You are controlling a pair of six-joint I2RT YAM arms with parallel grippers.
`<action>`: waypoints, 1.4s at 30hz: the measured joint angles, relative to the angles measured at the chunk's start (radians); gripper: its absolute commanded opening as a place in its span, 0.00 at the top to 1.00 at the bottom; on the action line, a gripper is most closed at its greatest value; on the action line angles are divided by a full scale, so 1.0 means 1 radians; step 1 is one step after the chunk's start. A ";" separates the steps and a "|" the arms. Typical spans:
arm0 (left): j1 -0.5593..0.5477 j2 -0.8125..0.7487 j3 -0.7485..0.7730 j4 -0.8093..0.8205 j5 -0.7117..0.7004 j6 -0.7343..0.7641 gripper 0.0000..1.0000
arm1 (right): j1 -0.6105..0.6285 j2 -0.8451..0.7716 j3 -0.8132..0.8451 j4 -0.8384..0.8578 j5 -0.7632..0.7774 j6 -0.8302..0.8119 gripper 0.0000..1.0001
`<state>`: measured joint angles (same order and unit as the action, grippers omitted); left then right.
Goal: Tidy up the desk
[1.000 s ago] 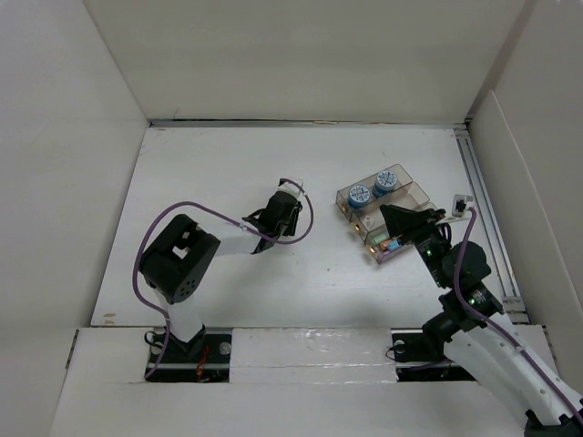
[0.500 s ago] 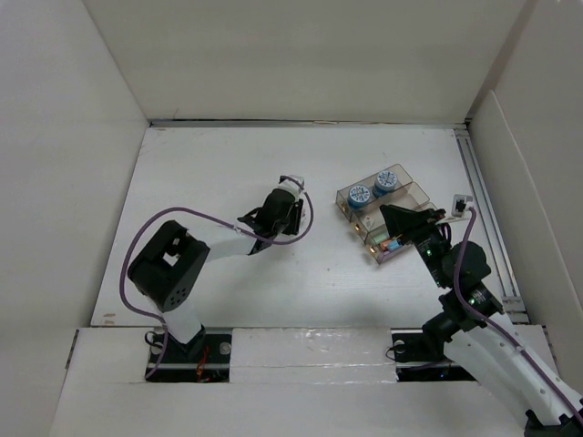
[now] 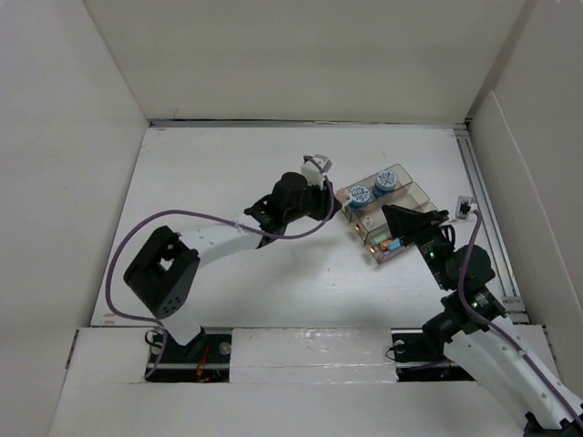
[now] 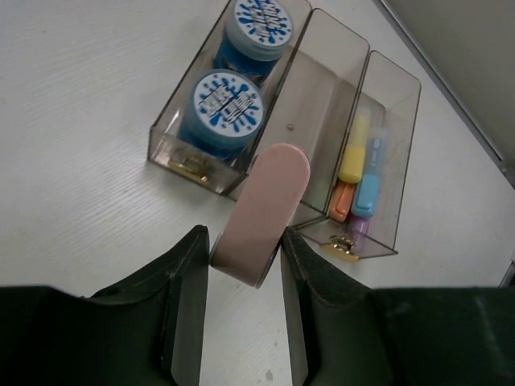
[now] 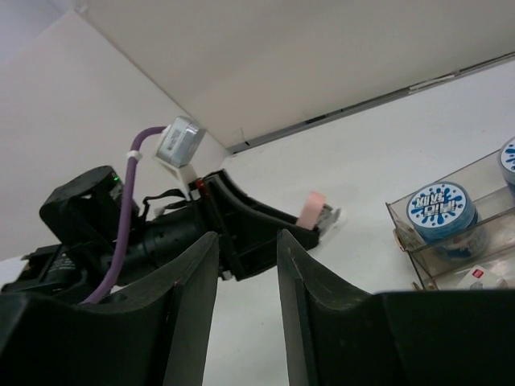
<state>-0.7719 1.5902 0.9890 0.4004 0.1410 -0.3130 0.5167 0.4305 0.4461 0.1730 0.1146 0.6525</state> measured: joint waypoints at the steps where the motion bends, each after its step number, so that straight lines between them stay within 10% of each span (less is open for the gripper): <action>1: -0.014 0.033 0.036 0.001 0.002 0.000 1.00 | 0.000 -0.005 0.000 0.000 0.000 0.000 0.60; 23: -0.087 0.464 0.415 -0.059 0.061 -0.011 1.00 | 0.000 -0.029 0.000 -0.001 0.000 0.000 0.59; 38: -0.087 0.465 0.425 -0.041 0.075 -0.021 0.41 | 0.000 -0.019 0.000 -0.002 0.006 0.000 0.59; 39: -0.087 0.456 0.423 -0.042 0.071 -0.018 0.02 | 0.000 -0.020 0.000 -0.001 0.008 0.000 0.59; 42: -0.087 0.400 0.408 -0.046 0.059 -0.009 0.01 | 0.000 -0.026 0.000 -0.001 0.012 0.000 0.60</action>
<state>-0.8585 1.9900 1.3972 0.3542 0.1997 -0.3222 0.5167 0.4042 0.4461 0.1719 0.1268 0.6529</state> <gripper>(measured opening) 0.976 0.407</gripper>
